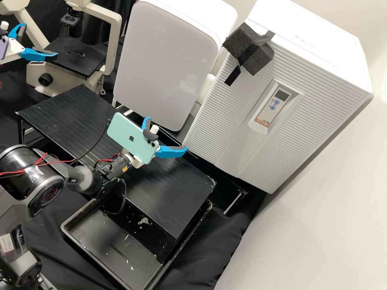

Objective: Open the incubator door

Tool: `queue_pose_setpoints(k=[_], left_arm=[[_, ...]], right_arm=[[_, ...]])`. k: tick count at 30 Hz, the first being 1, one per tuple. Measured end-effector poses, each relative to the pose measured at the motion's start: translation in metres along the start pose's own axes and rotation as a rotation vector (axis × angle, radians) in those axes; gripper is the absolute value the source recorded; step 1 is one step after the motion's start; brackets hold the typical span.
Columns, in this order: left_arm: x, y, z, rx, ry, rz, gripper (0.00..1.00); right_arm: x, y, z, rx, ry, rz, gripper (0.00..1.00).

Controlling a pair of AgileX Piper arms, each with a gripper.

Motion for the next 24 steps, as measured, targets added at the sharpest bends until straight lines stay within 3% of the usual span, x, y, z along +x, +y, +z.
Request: queue_pose_setpoints(k=[12, 19, 24], left_arm=[[0.0, 0.0, 0.0, 0.0, 0.0, 0.0, 1.0], [0.0, 0.0, 0.0, 0.0, 0.0, 0.0, 1.0], [0.0, 0.0, 0.0, 0.0, 0.0, 0.0, 1.0]], right_arm=[[-0.005, 0.004, 0.0, -0.001, -0.001, 0.012, 1.0], [-0.017, 0.035, -0.014, 0.041, 0.057, 0.106, 1.0], [-0.01, 0.06, -0.032, 0.042, 0.119, 0.193, 1.0]])
